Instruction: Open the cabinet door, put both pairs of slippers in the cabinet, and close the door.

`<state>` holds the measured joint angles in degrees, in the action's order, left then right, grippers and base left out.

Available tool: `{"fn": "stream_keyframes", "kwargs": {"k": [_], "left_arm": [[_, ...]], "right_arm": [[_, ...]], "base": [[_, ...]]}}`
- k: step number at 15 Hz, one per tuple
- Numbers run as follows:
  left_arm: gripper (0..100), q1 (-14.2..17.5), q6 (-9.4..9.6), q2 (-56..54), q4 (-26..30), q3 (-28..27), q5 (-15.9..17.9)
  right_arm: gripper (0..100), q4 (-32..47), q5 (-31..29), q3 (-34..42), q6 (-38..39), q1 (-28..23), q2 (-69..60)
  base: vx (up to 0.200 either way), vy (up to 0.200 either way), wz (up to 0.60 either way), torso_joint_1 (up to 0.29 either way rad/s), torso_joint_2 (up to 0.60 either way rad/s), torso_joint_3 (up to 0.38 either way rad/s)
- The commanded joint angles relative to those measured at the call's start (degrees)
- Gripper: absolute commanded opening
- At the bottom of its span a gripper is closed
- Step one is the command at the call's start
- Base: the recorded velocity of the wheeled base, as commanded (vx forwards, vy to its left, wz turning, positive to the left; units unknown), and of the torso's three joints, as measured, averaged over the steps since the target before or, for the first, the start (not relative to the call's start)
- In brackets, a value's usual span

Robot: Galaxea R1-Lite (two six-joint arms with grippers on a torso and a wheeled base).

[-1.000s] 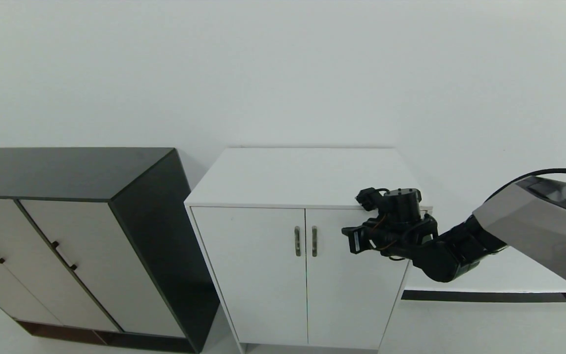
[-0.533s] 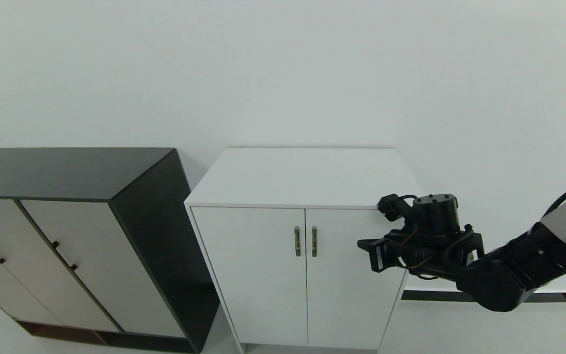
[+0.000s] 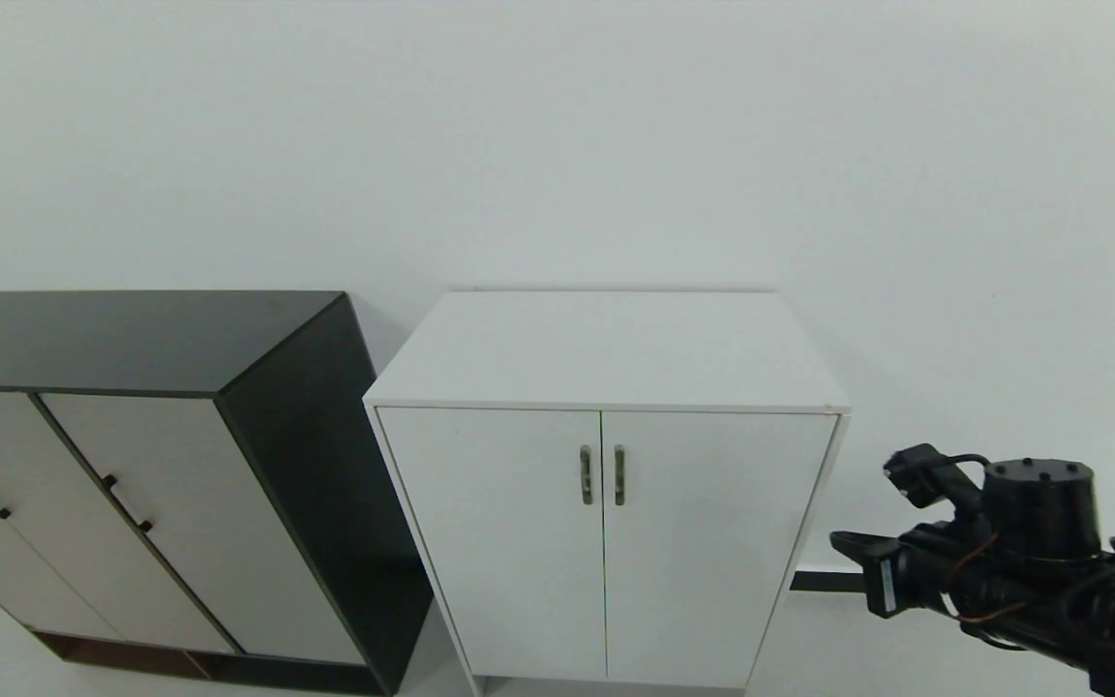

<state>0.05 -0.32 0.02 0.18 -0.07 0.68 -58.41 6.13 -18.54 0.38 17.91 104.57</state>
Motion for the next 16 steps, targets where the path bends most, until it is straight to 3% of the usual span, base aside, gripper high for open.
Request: {"fn": "stream_keyframes", "kwargs": {"k": [1,9,12,16], "left_arm": [[0,0.0,-0.03,0.1,0.0,0.0,0.0],[0,0.0,-0.03,0.0,0.0,0.0,0.0],[0,0.0,-0.03,0.0,0.0,0.1,0.0],[0,0.0,-0.03,0.0,0.0,0.0,0.0]], "right_arm": [[0,-1.8,0.0,7.4,-1.3,-3.5,-5.8],[0,-1.4,-0.6,18.5,-4.9,-6.0,-14.7],[0,7.6,-3.2,18.5,-5.4,-6.9,-23.1],[0,25.4,-5.0,18.5,-5.3,-7.4,-38.6]], "base": [[0.0,0.0,0.0,0.0,0.0,0.0],[0.0,0.0,0.0,0.0,0.0,0.0],[0.0,0.0,0.0,0.0,0.0,0.0],[0.0,0.0,0.0,0.0,0.0,0.0]]}}
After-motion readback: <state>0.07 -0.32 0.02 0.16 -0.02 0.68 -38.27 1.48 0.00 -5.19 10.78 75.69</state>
